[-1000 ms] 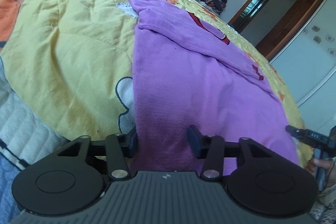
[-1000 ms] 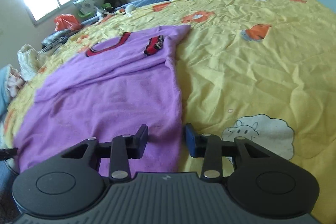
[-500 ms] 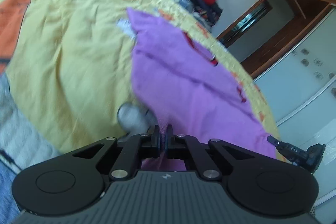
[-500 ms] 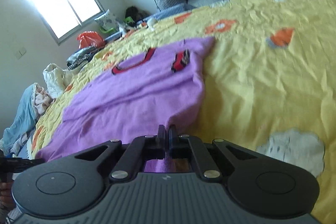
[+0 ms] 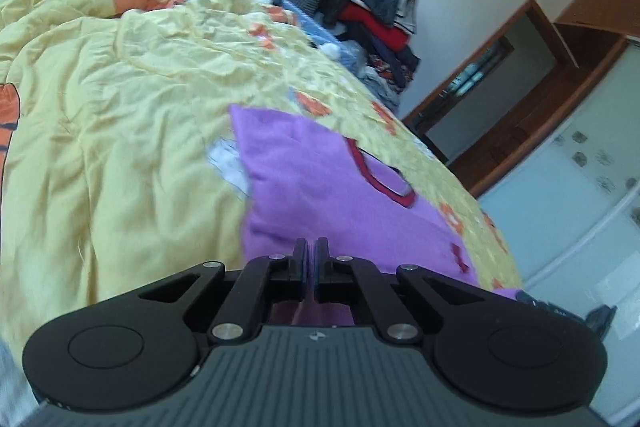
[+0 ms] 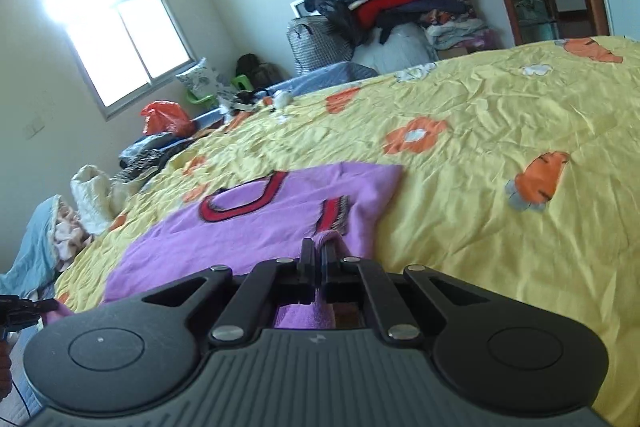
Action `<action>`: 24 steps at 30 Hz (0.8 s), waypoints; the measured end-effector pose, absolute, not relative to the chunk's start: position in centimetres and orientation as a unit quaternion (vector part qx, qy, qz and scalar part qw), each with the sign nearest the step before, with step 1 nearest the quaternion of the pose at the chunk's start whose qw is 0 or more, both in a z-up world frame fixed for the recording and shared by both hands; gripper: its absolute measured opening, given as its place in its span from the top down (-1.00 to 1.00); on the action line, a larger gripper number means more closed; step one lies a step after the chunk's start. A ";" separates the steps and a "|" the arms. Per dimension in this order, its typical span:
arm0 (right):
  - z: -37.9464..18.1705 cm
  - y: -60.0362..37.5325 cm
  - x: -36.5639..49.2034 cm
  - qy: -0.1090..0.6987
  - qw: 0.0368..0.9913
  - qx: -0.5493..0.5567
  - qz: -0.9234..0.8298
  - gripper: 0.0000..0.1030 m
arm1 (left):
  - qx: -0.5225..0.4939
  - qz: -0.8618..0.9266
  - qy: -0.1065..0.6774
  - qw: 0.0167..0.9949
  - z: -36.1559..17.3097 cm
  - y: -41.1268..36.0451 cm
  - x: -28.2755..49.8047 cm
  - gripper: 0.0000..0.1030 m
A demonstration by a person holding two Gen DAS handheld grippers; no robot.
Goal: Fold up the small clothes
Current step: 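Lift the hem with both grippers and fold it toward the collar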
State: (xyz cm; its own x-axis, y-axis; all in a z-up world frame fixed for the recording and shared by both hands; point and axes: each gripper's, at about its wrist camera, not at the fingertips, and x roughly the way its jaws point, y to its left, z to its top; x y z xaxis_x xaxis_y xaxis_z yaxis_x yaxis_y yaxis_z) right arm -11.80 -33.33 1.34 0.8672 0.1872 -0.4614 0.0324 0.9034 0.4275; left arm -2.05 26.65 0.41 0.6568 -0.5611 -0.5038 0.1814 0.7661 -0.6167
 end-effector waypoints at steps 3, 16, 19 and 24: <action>0.0 -34.2 -10.0 0.272 0.939 0.211 0.019 0.96 | -0.256 -0.181 0.369 0.875 -1.5 27.3 0.4 1.00; -2.0 -32.3 -13.5 0.316 0.924 0.209 0.054 0.29 | -0.280 -0.256 0.418 0.825 -5.5 26.9 -8.0 0.51; -2.7 -32.2 -17.1 0.321 0.916 0.230 0.063 0.29 | -0.321 -0.278 0.390 0.817 -6.6 27.8 -10.0 0.19; -3.7 -32.0 -22.2 0.329 0.912 0.239 0.052 0.29 | -0.340 -0.302 0.362 0.814 -7.5 28.4 -12.9 -0.69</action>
State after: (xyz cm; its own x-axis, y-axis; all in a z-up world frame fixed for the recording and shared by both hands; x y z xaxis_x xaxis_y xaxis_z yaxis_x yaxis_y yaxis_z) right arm -22.22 -32.01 -3.67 0.7776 0.2522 -0.5759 0.0621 0.8807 0.4695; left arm -12.86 28.41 -7.53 0.5549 -0.7382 -0.3837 0.2459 0.5861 -0.7720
